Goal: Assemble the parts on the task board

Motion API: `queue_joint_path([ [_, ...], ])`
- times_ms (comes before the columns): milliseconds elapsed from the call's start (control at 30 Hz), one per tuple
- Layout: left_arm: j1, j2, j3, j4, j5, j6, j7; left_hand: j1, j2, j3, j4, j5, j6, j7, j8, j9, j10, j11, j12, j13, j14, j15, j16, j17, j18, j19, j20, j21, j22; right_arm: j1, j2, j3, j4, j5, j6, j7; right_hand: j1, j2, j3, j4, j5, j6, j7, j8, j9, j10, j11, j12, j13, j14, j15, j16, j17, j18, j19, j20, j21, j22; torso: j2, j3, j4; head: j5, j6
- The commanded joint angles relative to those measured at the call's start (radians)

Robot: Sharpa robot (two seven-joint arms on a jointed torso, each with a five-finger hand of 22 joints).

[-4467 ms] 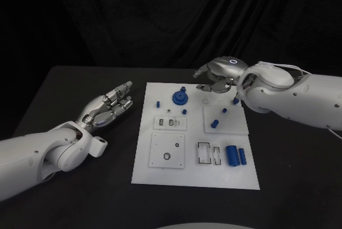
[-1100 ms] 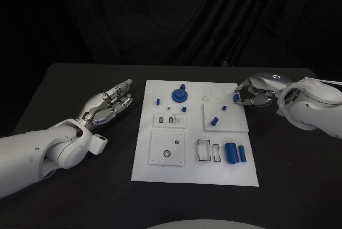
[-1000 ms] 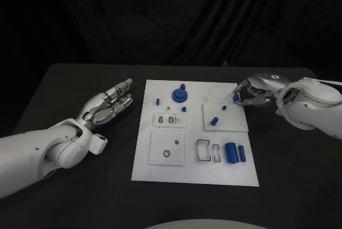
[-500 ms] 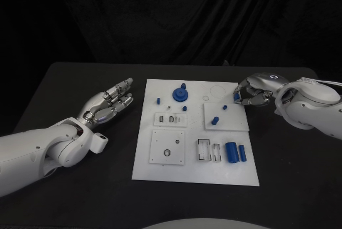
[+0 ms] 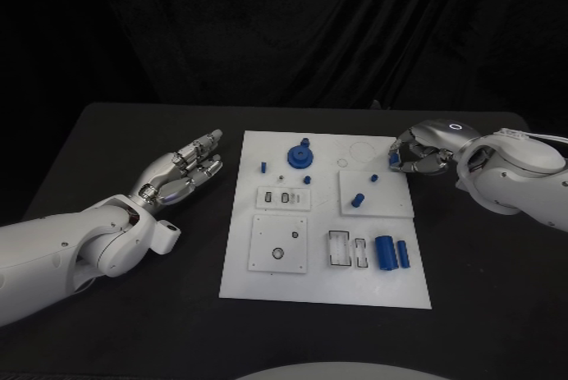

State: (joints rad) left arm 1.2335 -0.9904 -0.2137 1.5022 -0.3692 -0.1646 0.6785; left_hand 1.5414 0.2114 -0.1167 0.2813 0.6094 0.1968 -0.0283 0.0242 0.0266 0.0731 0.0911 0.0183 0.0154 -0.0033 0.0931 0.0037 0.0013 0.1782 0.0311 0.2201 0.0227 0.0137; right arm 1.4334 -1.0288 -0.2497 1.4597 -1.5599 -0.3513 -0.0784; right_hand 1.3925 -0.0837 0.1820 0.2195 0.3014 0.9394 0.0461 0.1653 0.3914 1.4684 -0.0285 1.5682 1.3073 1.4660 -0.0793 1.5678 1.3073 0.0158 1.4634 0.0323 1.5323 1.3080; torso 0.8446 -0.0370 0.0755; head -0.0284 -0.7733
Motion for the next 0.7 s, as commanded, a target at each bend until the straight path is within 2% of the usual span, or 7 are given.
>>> queue_joint_path([
  [33, -0.003, 0.002, 0.001, 0.0, -0.004, 0.016, 0.056, -0.008, 0.001, 0.003, 0.005, 0.0, 0.0, 0.005, 0.003, 0.001, -0.003, 0.007, -0.004, 0.0, 0.003, 0.007, -0.004, -0.001, 0.003, -0.001, 0.005, 0.005, 0.001, -0.003, -0.002, 0.001, 0.007, -0.002, -0.048, 0.005, 0.012, 0.007, 0.002, -0.012, 0.003, 0.016, 0.001, 0.013, 0.023, 0.102, -0.007, 0.003, 0.263, 0.105, -0.009, 0.003, 0.263, -0.003, 0.078, -0.007, -0.007, 0.246, 0.0, 0.0003, -0.0003, 0.0, -0.001],
  [200, -0.003, 0.001, 0.001, 0.001, -0.004, 0.016, 0.056, -0.008, 0.001, 0.003, 0.005, 0.0, 0.0, 0.005, 0.003, 0.001, -0.003, 0.007, -0.004, 0.0, 0.003, 0.007, -0.004, -0.001, 0.003, -0.001, 0.005, 0.005, 0.001, -0.002, -0.006, 0.001, 0.026, -0.002, -0.077, 0.012, 0.019, 0.015, 0.001, -0.028, 0.003, 0.043, 0.0, 0.035, 0.063, 0.102, -0.008, 0.003, 0.263, 0.105, -0.01, 0.003, 0.263, -0.003, 0.077, -0.008, -0.008, 0.246, 0.0, 0.0001, -0.0001, 0.001, 0.003],
  [300, -0.003, 0.0, 0.001, 0.003, -0.004, 0.015, 0.056, -0.008, 0.001, 0.003, 0.005, 0.0, 0.0, 0.005, 0.003, 0.001, -0.003, 0.007, -0.004, 0.0, 0.003, 0.007, -0.004, -0.001, 0.003, -0.001, 0.005, 0.005, 0.001, 0.001, -0.006, 0.002, 0.037, -0.002, -0.091, 0.013, 0.02, 0.016, 0.001, -0.031, 0.003, 0.05, 0.0, 0.04, 0.073, 0.102, -0.007, 0.003, 0.263, 0.105, -0.011, 0.003, 0.263, -0.003, 0.077, -0.008, -0.009, 0.246, 0.0, 0.0, -0.0004, 0.0, 0.003],
  [567, -0.003, -0.003, 0.001, 0.006, -0.004, 0.012, 0.056, -0.008, 0.001, 0.003, 0.005, 0.0, 0.0, 0.005, 0.003, 0.001, -0.003, 0.007, -0.004, 0.0, 0.003, 0.007, -0.004, -0.001, 0.003, -0.001, 0.005, 0.005, 0.001, 0.041, 0.011, 0.003, 0.104, -0.002, -0.151, 0.011, 0.018, 0.015, -0.001, -0.033, 0.003, 0.058, 0.003, 0.045, 0.083, 0.102, -0.007, 0.003, 0.263, 0.105, -0.009, 0.003, 0.263, -0.003, 0.076, -0.007, -0.01, 0.245, 0.0, -0.0001, -0.0002, 0.002, 0.006],
  [700, -0.003, -0.002, 0.001, 0.006, -0.004, 0.011, 0.056, -0.01, 0.001, 0.003, 0.005, -0.002, 0.001, 0.006, 0.003, 0.001, -0.003, 0.008, -0.004, 0.0, 0.003, 0.007, -0.004, -0.001, 0.003, -0.001, 0.006, 0.005, 0.001, 0.054, 0.031, 0.003, 0.149, -0.002, -0.16, 0.008, 0.016, 0.014, -0.003, -0.033, 0.002, 0.061, 0.004, 0.046, 0.087, 0.102, -0.006, 0.003, 0.263, 0.105, -0.009, 0.003, 0.263, -0.002, 0.076, -0.007, -0.011, 0.245, -0.001, -0.0008, -0.0017, -0.002, 0.003],
])
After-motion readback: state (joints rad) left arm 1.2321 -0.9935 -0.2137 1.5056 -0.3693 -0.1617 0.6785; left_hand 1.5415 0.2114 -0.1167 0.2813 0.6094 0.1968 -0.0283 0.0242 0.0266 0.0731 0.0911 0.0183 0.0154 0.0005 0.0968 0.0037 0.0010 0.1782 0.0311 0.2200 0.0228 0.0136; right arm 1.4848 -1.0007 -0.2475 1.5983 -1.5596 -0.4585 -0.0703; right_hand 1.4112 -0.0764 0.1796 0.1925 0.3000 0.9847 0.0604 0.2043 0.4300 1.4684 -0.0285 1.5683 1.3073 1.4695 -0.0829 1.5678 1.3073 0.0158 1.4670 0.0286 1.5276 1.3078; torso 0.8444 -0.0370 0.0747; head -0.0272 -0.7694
